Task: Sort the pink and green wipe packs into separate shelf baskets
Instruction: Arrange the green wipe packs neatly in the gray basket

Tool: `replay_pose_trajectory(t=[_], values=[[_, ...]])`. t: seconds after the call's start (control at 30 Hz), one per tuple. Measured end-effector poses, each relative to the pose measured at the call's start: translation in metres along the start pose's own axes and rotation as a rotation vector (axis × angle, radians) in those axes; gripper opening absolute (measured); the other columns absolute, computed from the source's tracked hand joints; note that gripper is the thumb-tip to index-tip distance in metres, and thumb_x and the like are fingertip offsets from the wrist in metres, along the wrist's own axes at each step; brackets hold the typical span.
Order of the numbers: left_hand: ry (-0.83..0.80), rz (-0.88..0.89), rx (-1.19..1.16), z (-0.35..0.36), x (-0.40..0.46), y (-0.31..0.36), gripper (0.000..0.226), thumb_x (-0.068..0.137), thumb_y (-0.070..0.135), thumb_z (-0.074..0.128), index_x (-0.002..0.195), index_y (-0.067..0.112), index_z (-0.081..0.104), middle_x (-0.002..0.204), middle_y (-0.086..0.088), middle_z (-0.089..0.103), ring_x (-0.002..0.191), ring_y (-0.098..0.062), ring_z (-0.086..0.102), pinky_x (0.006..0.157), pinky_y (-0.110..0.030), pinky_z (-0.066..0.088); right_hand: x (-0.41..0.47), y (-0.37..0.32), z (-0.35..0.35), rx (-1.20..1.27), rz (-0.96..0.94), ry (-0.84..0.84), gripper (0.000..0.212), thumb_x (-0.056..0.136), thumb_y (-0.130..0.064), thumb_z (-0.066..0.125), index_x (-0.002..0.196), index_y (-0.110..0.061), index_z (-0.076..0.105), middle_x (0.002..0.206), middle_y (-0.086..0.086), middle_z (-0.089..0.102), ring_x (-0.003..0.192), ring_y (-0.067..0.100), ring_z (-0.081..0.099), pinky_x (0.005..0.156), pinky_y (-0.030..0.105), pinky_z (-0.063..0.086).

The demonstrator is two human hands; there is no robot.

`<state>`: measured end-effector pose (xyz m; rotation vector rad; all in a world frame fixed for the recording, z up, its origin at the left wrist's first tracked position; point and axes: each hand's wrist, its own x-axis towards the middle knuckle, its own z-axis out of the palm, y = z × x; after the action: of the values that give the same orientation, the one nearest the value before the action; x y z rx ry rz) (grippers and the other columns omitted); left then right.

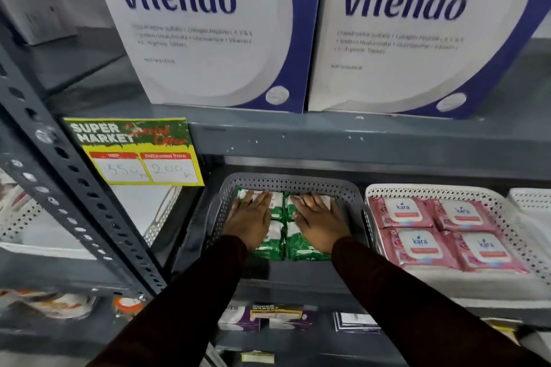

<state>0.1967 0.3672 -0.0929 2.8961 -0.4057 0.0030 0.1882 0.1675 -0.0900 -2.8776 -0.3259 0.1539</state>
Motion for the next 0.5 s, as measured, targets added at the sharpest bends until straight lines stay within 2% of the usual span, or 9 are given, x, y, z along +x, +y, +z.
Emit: replay_pose_trajectory(t=[0.2,0.33,0.43,0.5], values=[[-0.009,-0.007,0.033,0.005,0.003,0.001,0.052,0.105,0.033,0.019,0.154,0.021,0.009,0.161,0.006,0.008,0.147,-0.019,-0.001,0.119,-0.041,-0.001,0.003,-0.004,0.011,0.006,0.030,0.039,0.055,0.102,-0.046,0.014,0.155,-0.034,0.009,0.166,-0.002,0.012,0.153,0.021,0.001,0.120,0.059,-0.002],[-0.033,-0.027,0.099,0.005,0.001,0.005,0.054,0.104,0.037,0.016,0.154,0.020,0.004,0.162,0.006,0.002,0.147,-0.019,-0.007,0.119,-0.044,-0.001,0.002,-0.002,0.011,-0.010,0.016,0.060,0.055,0.102,-0.044,0.013,0.155,-0.033,0.010,0.166,-0.001,0.012,0.153,0.022,0.003,0.120,0.059,-0.002],[-0.143,-0.114,0.238,-0.003,0.002,0.014,0.057,0.104,0.039,0.013,0.153,0.017,-0.004,0.161,0.004,-0.007,0.146,-0.022,-0.012,0.118,-0.045,-0.005,-0.001,-0.008,0.005,-0.034,0.029,-0.014,0.057,0.101,-0.046,0.011,0.156,-0.030,0.006,0.166,0.000,0.003,0.153,0.024,-0.004,0.118,0.062,-0.008],[-0.149,-0.120,0.314,-0.016,0.002,0.026,0.059,0.104,0.035,0.019,0.152,0.012,-0.007,0.161,-0.002,-0.011,0.146,-0.026,-0.014,0.117,-0.046,-0.006,-0.012,-0.012,-0.004,-0.014,0.025,0.019,0.065,0.098,-0.051,0.007,0.157,-0.025,0.005,0.163,0.001,-0.006,0.153,0.028,-0.005,0.118,0.061,-0.009]])
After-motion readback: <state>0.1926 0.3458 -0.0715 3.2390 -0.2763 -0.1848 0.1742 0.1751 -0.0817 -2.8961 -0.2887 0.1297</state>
